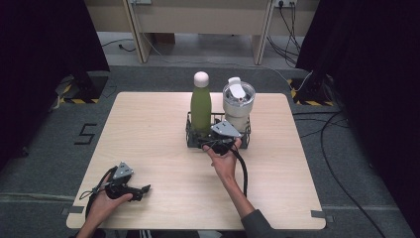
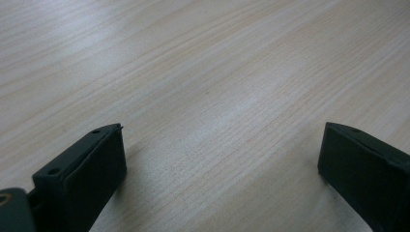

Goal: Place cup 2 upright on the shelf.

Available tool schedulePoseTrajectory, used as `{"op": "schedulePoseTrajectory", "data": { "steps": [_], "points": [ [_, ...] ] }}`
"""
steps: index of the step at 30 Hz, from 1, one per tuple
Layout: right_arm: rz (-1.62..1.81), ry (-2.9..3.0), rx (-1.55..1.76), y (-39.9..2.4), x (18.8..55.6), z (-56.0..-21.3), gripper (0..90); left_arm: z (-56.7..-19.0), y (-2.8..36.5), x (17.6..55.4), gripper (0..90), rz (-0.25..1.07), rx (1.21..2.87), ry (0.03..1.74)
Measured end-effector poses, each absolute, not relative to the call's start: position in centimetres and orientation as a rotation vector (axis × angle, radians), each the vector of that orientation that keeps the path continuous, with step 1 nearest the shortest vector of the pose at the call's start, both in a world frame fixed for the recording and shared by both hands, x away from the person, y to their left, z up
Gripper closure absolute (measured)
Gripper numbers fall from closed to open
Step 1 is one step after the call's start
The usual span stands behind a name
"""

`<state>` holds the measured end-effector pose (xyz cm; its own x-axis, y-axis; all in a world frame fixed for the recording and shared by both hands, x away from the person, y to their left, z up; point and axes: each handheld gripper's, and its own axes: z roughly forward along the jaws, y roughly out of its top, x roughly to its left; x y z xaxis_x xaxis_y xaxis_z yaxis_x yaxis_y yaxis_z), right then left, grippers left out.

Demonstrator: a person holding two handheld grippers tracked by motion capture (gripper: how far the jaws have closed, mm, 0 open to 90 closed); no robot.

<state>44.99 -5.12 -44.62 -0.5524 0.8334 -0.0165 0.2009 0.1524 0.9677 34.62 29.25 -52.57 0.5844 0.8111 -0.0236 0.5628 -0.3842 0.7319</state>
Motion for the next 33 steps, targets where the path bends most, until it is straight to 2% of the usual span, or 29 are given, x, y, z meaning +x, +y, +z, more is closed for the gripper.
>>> {"op": "schedulePoseTrajectory", "data": {
  "steps": [18,33],
  "points": [
    [1.500,1.908,0.944,-7.1,41.1,-44.6,15.3,-52.6,29.3,34.6,2.2,0.446,2.096,1.093],
    [1.487,1.953,0.931,-7.7,39.9,-45.3,15.2,-52.6,29.3,34.6,2.3,0.447,2.097,1.092]
  ]
}}
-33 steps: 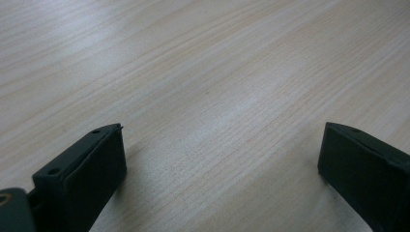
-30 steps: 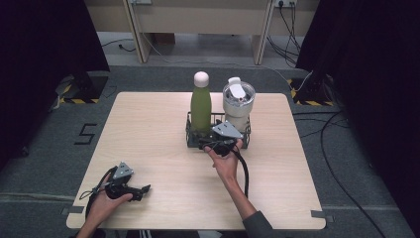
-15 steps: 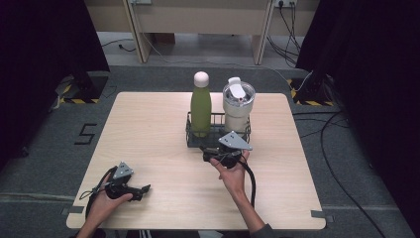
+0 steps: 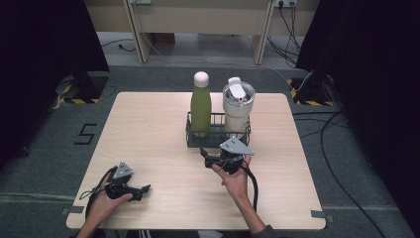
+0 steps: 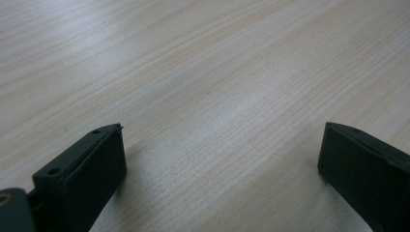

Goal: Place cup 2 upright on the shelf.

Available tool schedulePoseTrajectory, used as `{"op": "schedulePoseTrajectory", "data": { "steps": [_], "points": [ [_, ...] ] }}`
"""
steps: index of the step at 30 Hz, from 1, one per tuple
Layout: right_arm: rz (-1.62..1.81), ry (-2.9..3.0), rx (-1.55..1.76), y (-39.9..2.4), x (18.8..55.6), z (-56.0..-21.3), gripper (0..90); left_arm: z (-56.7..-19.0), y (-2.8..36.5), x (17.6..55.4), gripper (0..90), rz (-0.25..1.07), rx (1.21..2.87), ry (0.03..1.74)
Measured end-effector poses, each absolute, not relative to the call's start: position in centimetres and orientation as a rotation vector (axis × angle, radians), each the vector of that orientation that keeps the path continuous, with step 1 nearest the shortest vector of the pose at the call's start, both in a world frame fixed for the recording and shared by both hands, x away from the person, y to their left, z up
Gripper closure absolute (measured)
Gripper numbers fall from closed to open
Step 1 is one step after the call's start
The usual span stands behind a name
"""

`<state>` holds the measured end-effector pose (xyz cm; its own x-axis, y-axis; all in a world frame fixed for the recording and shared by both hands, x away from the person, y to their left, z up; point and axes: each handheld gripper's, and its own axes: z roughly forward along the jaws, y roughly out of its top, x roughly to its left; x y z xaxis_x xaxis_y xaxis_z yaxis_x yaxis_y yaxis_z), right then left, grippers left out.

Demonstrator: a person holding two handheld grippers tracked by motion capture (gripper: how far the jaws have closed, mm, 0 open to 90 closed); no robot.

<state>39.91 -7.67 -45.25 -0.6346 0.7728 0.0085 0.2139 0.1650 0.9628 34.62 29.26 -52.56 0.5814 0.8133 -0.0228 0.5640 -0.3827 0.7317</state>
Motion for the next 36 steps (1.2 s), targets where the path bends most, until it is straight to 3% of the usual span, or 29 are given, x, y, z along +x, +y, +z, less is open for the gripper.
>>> {"op": "schedulePoseTrajectory", "data": {
  "steps": [36],
  "points": [
    [1.481,1.987,0.928,-9.9,38.1,-45.4,15.1,-52.6,29.3,34.6,2.5,0.445,2.097,1.089]
  ]
}}
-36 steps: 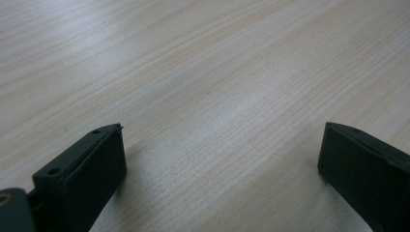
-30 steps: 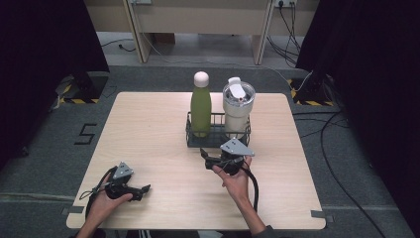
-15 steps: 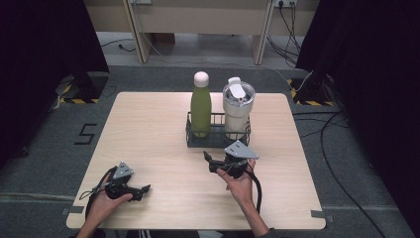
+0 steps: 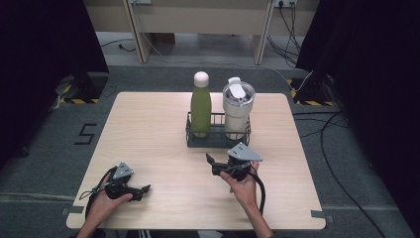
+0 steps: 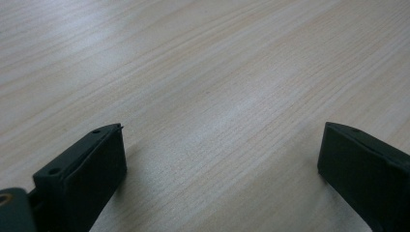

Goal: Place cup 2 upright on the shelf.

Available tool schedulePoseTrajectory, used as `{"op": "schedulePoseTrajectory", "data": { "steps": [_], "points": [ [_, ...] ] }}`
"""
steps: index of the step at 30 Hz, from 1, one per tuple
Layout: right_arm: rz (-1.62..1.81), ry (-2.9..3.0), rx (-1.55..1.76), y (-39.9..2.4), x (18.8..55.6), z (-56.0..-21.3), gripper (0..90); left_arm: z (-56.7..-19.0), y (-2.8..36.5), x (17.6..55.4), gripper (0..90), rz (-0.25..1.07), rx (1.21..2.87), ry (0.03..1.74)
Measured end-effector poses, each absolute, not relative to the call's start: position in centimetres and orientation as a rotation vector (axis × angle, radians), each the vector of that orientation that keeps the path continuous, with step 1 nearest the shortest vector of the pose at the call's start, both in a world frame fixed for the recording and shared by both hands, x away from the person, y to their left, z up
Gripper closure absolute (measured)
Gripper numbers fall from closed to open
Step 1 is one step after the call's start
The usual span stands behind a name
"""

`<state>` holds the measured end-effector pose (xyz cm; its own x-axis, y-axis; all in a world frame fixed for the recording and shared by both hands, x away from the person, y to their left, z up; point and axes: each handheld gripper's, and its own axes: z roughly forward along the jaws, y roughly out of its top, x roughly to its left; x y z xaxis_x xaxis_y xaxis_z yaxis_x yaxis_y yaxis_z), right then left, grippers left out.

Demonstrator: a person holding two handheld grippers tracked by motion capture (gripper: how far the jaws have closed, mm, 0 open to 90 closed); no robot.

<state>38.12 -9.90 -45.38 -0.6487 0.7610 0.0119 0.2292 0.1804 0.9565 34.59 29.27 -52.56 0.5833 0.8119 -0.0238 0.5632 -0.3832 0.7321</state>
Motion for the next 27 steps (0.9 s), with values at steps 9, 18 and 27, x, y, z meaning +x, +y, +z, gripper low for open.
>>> {"op": "schedulePoseTrajectory", "data": {
  "steps": [9,18,27],
  "points": [
    [1.481,1.988,0.924,-10.7,37.7,-45.3,15.2,-52.6,29.3,34.6,2.5,0.445,2.097,1.089],
    [1.472,2.010,0.926,-11.4,37.4,-45.7,15.2,-52.6,29.3,34.6,2.5,0.445,2.097,1.089],
    [1.471,2.025,0.935,-12.2,37.2,-46.1,15.0,-52.6,29.3,34.6,2.4,0.445,2.097,1.089]
  ]
}}
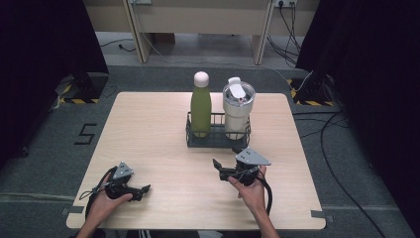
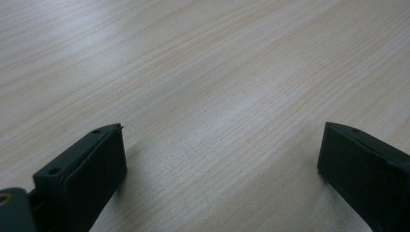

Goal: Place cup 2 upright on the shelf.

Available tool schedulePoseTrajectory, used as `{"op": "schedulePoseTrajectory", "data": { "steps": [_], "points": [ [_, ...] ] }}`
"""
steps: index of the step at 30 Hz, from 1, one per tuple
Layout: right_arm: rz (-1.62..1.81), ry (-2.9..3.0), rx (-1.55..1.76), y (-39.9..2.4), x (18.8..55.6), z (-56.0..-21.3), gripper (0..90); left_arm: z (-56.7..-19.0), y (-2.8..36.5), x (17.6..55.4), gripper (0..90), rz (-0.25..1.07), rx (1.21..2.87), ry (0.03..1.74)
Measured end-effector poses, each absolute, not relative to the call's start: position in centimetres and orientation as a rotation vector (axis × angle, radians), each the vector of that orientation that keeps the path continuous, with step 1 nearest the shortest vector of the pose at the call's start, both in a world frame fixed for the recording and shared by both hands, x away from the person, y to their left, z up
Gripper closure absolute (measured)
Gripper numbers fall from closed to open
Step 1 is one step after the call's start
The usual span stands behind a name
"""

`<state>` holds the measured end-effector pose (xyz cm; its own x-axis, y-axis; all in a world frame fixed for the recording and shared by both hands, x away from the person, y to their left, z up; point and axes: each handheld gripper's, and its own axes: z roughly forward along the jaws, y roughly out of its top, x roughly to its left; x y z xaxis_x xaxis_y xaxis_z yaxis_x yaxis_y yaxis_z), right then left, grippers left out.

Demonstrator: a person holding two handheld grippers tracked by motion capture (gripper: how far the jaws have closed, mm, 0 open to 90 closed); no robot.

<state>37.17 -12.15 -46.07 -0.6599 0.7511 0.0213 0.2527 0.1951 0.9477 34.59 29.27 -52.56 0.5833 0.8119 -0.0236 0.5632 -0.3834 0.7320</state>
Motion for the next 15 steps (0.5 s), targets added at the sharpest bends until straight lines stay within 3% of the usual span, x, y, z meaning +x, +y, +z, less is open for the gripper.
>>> {"op": "schedulePoseTrajectory", "data": {
  "steps": [15],
  "points": [
    [1.434,2.041,0.953,-13.3,36.8,-46.4,15.1,-52.6,29.3,34.6,2.5,0.445,2.097,1.089]
  ]
}}
